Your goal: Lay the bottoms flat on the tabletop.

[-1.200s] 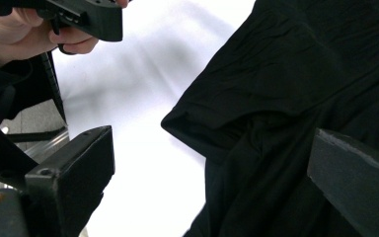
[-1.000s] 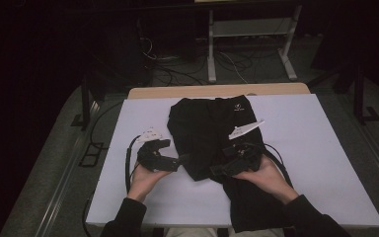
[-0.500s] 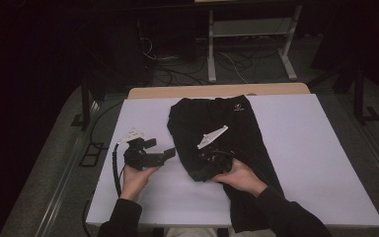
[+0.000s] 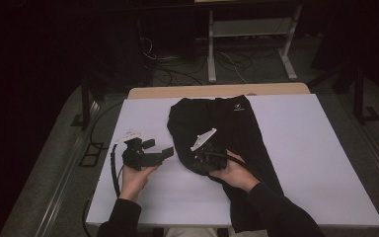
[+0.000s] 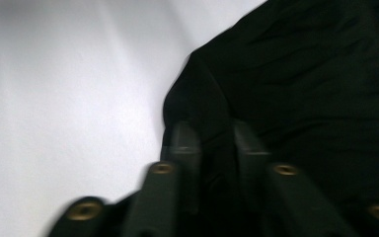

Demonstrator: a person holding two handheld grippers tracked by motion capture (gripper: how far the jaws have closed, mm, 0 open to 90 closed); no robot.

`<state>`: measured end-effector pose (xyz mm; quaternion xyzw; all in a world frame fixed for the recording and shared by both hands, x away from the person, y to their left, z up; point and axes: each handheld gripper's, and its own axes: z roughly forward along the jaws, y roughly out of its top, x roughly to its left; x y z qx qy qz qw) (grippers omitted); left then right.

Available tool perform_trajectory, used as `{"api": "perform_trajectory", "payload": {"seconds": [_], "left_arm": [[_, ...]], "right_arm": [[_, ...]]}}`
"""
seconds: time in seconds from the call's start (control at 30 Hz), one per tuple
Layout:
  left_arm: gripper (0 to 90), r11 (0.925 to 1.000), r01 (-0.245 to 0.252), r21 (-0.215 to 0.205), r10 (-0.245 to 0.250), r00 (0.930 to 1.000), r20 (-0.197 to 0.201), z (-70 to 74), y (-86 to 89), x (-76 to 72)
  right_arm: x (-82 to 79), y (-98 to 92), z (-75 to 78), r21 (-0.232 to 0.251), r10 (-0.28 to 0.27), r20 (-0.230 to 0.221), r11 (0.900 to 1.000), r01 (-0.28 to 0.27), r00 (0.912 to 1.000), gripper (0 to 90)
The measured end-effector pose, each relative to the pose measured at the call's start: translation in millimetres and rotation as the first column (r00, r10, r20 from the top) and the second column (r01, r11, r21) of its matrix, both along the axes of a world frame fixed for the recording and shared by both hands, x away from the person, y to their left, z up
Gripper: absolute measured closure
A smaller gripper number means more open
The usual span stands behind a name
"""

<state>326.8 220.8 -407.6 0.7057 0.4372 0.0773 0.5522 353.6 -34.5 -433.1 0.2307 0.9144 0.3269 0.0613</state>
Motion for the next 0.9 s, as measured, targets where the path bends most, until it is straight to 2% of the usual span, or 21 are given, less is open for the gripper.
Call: {"api": "perform_trajectory", "payload": {"seconds": [0.07, 0.17, 0.23, 0.3, 0.37, 0.43, 0.5, 0.53, 0.63, 0.67, 0.7, 0.77, 0.8, 0.83, 0.87, 0.9], "left_arm": [[0.0, 0.9999, 0.007, -0.008, -0.007, 1.0000, 0.001, 0.8, -1.9, -0.2], [0.0, 0.9998, 0.020, 0.005, -0.020, 0.9998, -0.003, -0.3, -5.9, 0.9], [0.0, 0.9994, 0.032, 0.011, -0.032, 0.9994, -0.011, -1.4, -9.3, 1.2], [0.0, 0.9987, 0.044, 0.024, -0.044, 0.9989, -0.014, -2.8, -12.8, 1.7], [0.0, 0.9977, 0.060, 0.033, -0.059, 0.9980, -0.022, -5.1, -17.4, 2.6], [0.0, 0.9952, 0.087, 0.045, -0.085, 0.9955, -0.041, -8.6, -24.5, 4.2], [0.0, 0.9922, 0.110, 0.058, -0.107, 0.9927, -0.055, -12.5, -33.7, 5.5], [0.4, 0.9904, 0.123, 0.062, -0.119, 0.9907, -0.065, -14.5, -39.3, 6.2], [4.0, 0.9815, 0.176, 0.076, -0.169, 0.9816, -0.090, -21.4, -58.7, 9.1], [5.5, 0.9815, 0.176, 0.076, -0.169, 0.9816, -0.090, -21.4, -58.7, 9.1], [5.6, 0.9722, 0.209, 0.106, -0.197, 0.9736, -0.116, -27.3, -74.1, 11.8], [7.0, 0.9583, 0.245, 0.148, -0.222, 0.9630, -0.153, -33.8, -89.1, 14.6], [7.1, 0.9583, 0.245, 0.148, -0.222, 0.9630, -0.153, -33.8, -89.1, 14.6], [7.3, 0.9454, 0.266, 0.188, -0.231, 0.9544, -0.189, -39.7, -103.5, 17.5], [9.9, 0.9400, 0.274, 0.203, -0.234, 0.9509, -0.203, -41.7, -110.1, 18.5], [13.8, 0.9363, 0.274, 0.220, -0.228, 0.9505, -0.211, -43.6, -118.2, 18.8]], "right_arm": [[8.6, -9.7, 7.6, 0.059, -0.021, -0.036, 0.998, 0.023, 0.9991, 81.6], [23.7, -26.5, 17.5, 0.166, -0.075, -0.087, 0.982, 0.088, 0.9934, 81.9], [35.7, -40.1, 21.6, 0.241, -0.112, -0.133, 0.960, 0.142, 0.9847, 81.9], [46.3, -54.9, 23.0, 0.311, -0.151, -0.180, 0.929, 0.202, 0.9720, 81.9], [54.5, -68.7, 22.4, 0.348, -0.192, -0.206, 0.902, 0.255, 0.9596, 81.8], [61.3, -80.7, 19.6, 0.364, -0.229, -0.225, 0.882, 0.300, 0.9470, 81.8], [66.8, -90.9, 14.5, 0.391, -0.249, -0.265, 0.855, 0.340, 0.9316, 81.9], [68.8, -94.6, 11.9, 0.390, -0.264, -0.271, 0.849, 0.356, 0.9257, 81.8], [73.2, -102.0, 3.6, 0.386, -0.285, -0.287, 0.839, 0.383, 0.9146, 81.8], [74.1, -103.5, 1.3, 0.383, -0.292, -0.292, 0.837, 0.391, 0.9109, 81.8], [74.9, -104.9, -1.2, 0.384, -0.295, -0.300, 0.833, 0.398, 0.9071, 81.8], [75.5, -106.4, -3.6, 0.385, -0.299, -0.303, 0.830, 0.404, 0.9048, 81.8], [75.5, -106.4, -3.6, 0.385, -0.299, -0.303, 0.830, 0.404, 0.9048, 81.8], [75.7, -107.1, -5.3, 0.386, -0.303, -0.305, 0.827, 0.408, 0.9028, 81.9], [75.8, -107.3, -5.7, 0.386, -0.305, -0.305, 0.827, 0.409, 0.9024, 81.8], [75.9, -107.5, -5.9, 0.386, -0.306, -0.307, 0.825, 0.412, 0.9012, 81.8]]}}
